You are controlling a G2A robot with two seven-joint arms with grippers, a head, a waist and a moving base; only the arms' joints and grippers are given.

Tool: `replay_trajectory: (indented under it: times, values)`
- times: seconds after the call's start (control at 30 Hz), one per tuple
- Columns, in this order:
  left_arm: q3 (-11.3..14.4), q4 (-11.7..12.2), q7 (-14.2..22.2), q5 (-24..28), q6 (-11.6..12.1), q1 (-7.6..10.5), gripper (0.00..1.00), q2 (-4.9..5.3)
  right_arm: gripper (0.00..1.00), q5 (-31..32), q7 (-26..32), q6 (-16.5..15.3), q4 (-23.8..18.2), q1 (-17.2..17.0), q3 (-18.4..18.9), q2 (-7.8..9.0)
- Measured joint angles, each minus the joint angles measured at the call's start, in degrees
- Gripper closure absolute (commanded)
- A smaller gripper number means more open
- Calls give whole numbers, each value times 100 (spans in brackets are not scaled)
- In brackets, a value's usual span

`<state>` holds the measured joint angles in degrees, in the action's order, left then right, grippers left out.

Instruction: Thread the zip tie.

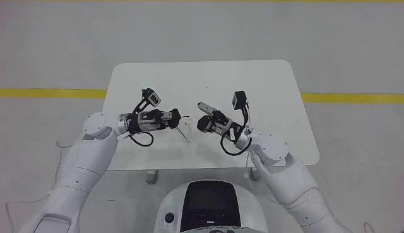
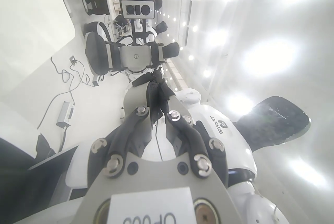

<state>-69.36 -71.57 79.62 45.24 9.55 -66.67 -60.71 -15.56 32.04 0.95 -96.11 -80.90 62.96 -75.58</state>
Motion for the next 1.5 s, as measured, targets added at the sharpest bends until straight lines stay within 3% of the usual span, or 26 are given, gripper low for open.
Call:
replay_trajectory:
  times: [0.33, 0.67, 0.8, 1.5]
  values:
    - [0, 0, 2, 0, 0, 0, 100, 0, 0, -254, 145, 15, 59, 31, 38, -1]
    - [0, 0, 2, 0, 0, 0, 100, 0, 0, -1339, 1877, 362, 895, 769, 252, 55]
    - [0, 0, 2, 0, 0, 0, 100, 0, 0, -1705, 2434, 305, 1354, 1080, 230, 48]
    - [43, -40, -34, -112, -45, -27, 100, 15, 0, -1745, 2447, 287, 1383, 1089, 217, 44]
